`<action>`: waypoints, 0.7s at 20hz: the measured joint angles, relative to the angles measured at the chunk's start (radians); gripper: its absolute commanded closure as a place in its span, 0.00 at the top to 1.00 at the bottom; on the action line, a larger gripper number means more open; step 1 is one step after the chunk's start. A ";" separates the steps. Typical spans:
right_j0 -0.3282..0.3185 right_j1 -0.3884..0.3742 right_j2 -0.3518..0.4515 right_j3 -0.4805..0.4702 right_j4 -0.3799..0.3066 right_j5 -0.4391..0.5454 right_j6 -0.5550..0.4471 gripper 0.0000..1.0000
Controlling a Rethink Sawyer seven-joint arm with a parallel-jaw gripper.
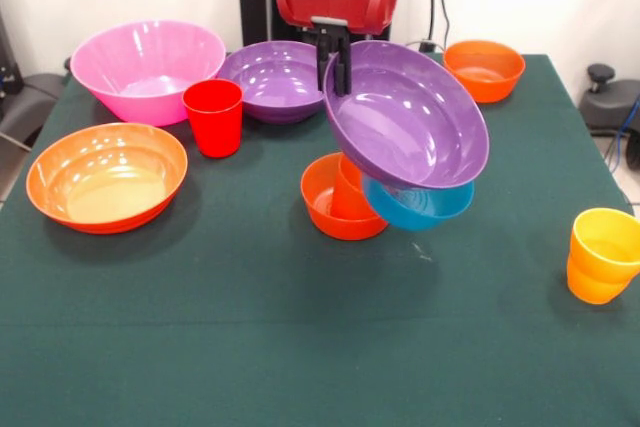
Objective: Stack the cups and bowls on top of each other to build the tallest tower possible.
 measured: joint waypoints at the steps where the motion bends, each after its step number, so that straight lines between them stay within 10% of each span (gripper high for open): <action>1: -0.002 0.000 0.004 0.000 -0.007 0.000 0.000 0.00; 14: -0.045 0.000 0.059 0.002 -0.078 0.000 0.000 0.00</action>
